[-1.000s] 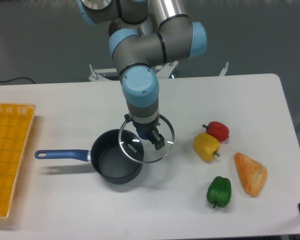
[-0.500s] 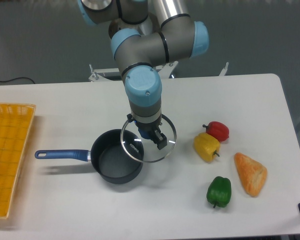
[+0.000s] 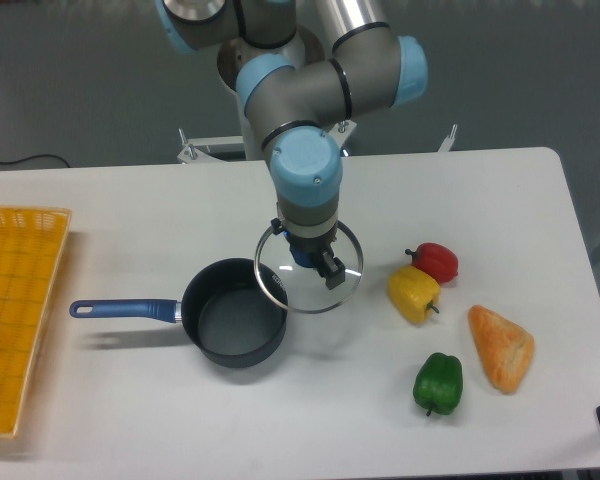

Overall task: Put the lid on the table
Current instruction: 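Carry the glass lid away from the saucepan toward the red pepper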

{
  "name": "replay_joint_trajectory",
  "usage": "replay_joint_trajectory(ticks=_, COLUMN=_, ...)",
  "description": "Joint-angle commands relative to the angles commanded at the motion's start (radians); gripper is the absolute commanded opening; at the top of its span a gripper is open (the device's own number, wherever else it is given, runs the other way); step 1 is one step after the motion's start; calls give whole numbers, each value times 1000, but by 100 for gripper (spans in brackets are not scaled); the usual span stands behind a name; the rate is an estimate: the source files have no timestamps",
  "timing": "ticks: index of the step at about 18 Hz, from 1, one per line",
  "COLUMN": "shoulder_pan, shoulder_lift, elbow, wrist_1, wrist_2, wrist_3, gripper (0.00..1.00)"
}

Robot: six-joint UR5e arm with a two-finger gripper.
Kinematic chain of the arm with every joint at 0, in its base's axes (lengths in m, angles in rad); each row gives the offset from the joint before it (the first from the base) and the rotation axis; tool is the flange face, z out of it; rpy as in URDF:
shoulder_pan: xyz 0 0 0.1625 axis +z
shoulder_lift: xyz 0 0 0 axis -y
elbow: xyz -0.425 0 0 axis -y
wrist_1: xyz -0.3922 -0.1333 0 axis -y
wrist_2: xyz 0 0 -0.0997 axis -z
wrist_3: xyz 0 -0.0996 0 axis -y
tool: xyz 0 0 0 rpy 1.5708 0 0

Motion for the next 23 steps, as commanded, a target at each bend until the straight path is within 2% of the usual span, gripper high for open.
replay_joint_trajectory(ticks=3, shoulder_pan=20, shoulder_lift=11, elbow=-54, wrist_1=66, wrist_2=0, wrist_3=41, gripper=52)
replay_joint_trajectory(ticks=13, shoulder_pan=101, shoulder_lift=66, elbow=-123, wrist_1=83, wrist_2=-14, wrist_3=161, gripper=52)
replay_joint_trajectory(ticks=23, shoulder_pan=103, shoulder_lift=75, elbow=-226, wrist_1=215, wrist_2=-15, wrist_3=163, gripper=52)
